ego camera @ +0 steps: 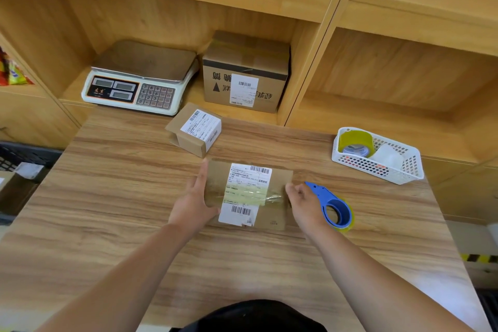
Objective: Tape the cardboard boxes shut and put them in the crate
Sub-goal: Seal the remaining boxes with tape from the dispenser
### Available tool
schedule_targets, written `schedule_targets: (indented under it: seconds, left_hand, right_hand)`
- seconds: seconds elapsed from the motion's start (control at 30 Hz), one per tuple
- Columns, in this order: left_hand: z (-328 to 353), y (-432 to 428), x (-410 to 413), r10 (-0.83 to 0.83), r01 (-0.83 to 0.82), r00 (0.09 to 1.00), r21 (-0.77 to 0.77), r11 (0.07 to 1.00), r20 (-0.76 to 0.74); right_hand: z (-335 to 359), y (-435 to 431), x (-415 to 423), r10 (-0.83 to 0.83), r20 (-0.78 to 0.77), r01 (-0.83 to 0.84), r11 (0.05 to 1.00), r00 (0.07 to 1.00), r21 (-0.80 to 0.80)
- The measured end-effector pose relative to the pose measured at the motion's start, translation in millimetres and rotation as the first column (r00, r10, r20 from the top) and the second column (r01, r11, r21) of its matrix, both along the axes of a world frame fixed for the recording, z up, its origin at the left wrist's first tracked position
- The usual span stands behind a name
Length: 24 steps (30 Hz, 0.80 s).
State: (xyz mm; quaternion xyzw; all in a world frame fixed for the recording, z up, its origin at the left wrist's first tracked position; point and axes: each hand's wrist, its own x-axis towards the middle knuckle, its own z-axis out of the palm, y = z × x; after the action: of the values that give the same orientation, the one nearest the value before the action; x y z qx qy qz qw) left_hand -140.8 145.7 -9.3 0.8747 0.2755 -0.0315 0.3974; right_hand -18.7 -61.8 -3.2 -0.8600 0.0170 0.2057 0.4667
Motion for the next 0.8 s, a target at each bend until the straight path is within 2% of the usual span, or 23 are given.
schedule_targets:
  seconds: [0.13, 0.5, 0.7, 0.8]
  left_hand:
    - [2, 0, -3, -0.075, 0.080, 0.996, 0.128, 0.989, -0.050]
    - [4, 2, -4, 0.032, -0.035, 0.995, 0.030, 0.999, 0.092]
    - [3, -4, 2, 0.081, -0.079, 0.969, -0.019, 0.997, 0.232]
    - [2, -7, 5, 0.132, -0.129, 0.963, -0.027, 0.991, 0.234]
  right_hand:
    - [2, -2, 4, -0.074, -0.077, 0.076, 0.997, 0.994, 0.015]
    - [14, 3, 5, -0.146, -0.108, 0.157, 0.983, 0.983, 0.094]
    - [11, 3, 7, -0.092, -0.175, 0.113, 0.987, 0.980, 0.112]
    - [8, 3, 5, -0.058, -0.206, 0.078, 0.993, 0.977, 0.089]
